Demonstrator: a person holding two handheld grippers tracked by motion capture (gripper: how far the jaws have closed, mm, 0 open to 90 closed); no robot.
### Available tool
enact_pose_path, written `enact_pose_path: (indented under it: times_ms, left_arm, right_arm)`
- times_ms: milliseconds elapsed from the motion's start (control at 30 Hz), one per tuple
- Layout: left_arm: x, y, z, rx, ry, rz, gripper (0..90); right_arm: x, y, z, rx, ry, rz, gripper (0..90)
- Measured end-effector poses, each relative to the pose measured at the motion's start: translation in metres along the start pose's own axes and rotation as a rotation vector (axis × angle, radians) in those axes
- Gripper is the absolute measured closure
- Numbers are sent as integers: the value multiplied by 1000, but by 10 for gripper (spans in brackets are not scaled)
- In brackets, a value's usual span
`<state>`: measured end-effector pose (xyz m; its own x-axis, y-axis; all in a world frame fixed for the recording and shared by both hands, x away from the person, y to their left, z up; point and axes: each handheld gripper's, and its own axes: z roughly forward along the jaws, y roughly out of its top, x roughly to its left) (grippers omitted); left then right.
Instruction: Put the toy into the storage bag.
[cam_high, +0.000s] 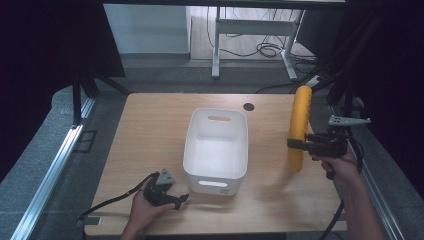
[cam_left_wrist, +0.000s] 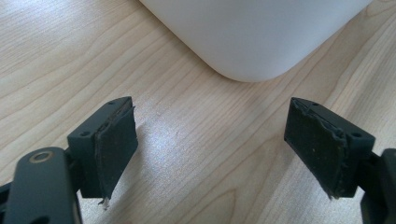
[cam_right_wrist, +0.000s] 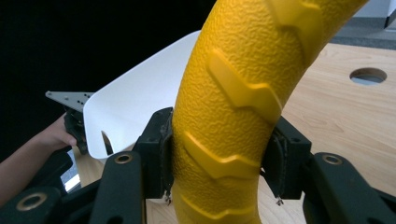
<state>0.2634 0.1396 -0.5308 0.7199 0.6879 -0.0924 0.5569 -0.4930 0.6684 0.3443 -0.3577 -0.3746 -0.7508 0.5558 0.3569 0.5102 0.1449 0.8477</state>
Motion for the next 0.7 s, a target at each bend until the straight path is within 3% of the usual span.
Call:
enact_pose_path:
  times_ms: [467,700]
  left_arm:
    - [0,0,0,6,-2,5,173]
    - [0,0,1,10,-4,5,172]
  right_arm:
    - [12,4,5,-83,23,-2,497]
    - [20,3,11,-163,18,7,496]
